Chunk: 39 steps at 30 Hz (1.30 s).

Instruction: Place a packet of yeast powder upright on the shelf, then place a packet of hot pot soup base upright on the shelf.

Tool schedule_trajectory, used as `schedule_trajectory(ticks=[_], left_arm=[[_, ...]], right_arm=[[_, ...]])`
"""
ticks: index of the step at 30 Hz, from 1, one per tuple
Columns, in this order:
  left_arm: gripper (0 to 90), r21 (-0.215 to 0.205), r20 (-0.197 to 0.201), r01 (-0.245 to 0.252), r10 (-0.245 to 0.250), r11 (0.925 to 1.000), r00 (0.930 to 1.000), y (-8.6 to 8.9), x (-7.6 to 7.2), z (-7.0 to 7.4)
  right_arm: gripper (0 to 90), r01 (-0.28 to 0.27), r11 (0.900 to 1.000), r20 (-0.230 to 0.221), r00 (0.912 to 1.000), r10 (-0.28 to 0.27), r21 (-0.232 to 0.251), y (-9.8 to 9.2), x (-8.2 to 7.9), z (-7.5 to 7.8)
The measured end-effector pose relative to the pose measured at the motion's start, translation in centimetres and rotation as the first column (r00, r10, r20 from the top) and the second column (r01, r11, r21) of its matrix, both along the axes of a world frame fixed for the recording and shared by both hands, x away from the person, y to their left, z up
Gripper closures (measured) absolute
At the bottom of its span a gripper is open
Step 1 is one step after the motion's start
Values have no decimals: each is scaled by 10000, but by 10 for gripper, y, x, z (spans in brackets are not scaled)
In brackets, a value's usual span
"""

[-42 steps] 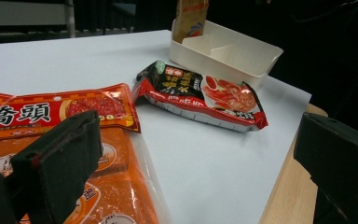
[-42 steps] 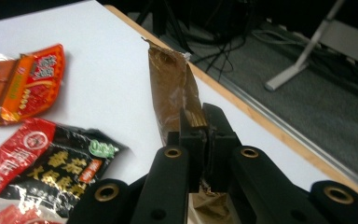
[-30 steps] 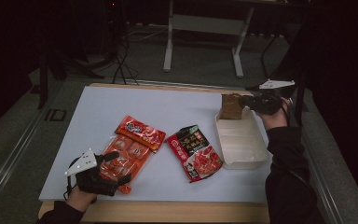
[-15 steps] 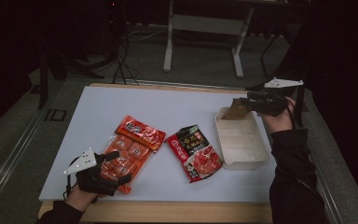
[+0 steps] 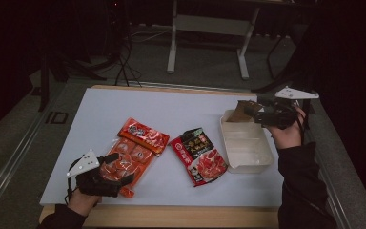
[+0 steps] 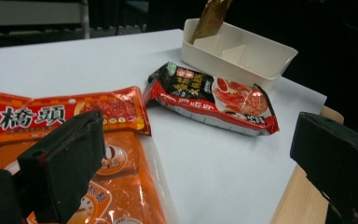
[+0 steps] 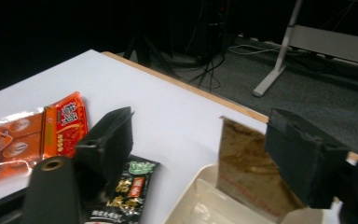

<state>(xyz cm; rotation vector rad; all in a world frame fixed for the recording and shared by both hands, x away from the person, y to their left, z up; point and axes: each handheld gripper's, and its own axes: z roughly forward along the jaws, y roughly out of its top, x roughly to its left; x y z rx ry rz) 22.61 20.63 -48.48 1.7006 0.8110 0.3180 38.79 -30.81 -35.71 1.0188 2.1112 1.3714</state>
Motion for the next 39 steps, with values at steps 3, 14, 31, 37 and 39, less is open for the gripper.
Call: schedule_trajectory(ticks=[3,14,31,37,39], left_arm=[[36,51,53,-15,14,10000,10000,-2,0,1],[50,-3,-243,12,-12,10000,9997,-10,9,6],[279,326,360,676,-687,9972,9970,-49,23,17],[469,539,300,1561,-1579,9863,9870,-76,33,21],[500,598,200,1725,-1740,9832,9846,-86,37,21]], right_arm=[[136,-30,10000,185,9998,29,91,3,-9,-3],[167,-970,9928,432,9946,941,709,20,-66,-26],[152,-1484,9857,374,9886,1458,801,27,-115,-30],[151,-1239,9883,176,9923,1229,889,19,-126,-30],[151,-1101,9901,122,9939,1094,871,17,-129,-30]])
